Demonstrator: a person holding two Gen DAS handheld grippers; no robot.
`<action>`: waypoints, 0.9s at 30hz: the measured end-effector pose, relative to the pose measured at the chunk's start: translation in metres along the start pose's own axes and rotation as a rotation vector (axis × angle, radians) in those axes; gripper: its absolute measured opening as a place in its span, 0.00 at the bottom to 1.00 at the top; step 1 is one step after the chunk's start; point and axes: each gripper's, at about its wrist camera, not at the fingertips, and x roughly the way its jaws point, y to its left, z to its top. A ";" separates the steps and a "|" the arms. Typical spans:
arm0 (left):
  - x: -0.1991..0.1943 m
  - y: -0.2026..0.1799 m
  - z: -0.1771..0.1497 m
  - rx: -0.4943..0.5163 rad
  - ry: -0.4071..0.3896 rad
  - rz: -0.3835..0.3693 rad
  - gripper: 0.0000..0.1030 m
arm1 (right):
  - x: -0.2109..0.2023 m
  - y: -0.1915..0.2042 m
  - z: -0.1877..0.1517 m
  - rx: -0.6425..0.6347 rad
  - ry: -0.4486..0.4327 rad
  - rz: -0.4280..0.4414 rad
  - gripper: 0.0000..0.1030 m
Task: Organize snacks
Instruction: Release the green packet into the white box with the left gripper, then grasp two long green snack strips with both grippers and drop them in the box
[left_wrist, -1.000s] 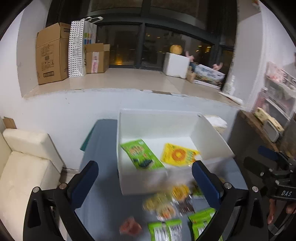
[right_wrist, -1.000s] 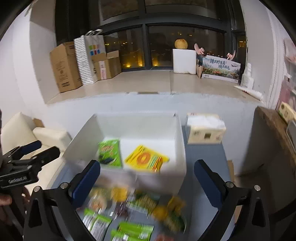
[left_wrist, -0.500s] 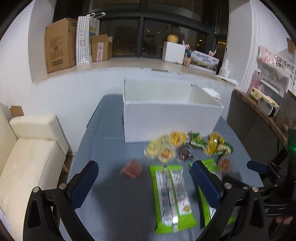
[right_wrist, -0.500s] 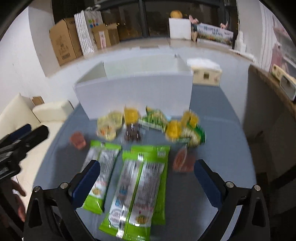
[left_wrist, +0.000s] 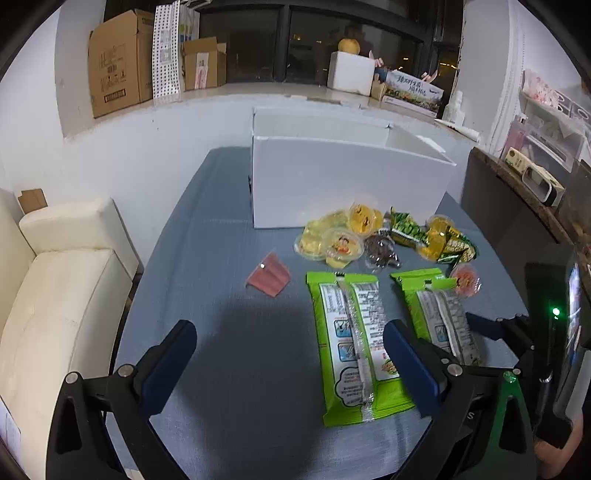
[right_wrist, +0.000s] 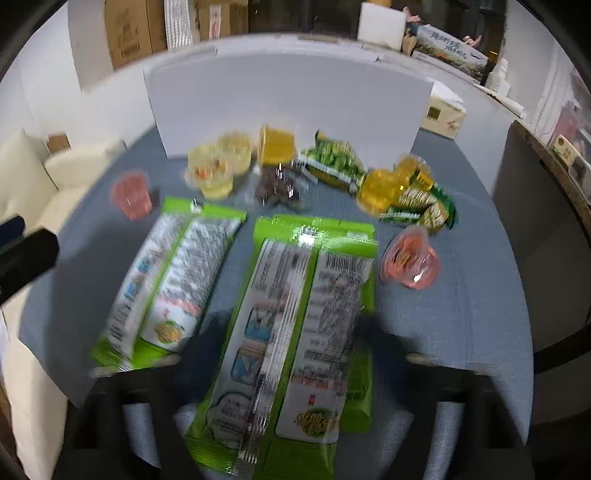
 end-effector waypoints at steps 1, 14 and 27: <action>0.001 0.001 -0.001 -0.003 0.005 -0.004 1.00 | -0.002 0.000 -0.001 -0.009 -0.002 0.012 0.70; 0.024 -0.020 -0.004 0.003 0.060 -0.054 1.00 | -0.075 -0.032 0.010 0.064 -0.184 0.079 0.68; 0.089 -0.059 -0.005 0.057 0.149 -0.014 0.99 | -0.097 -0.069 0.002 0.109 -0.219 0.095 0.68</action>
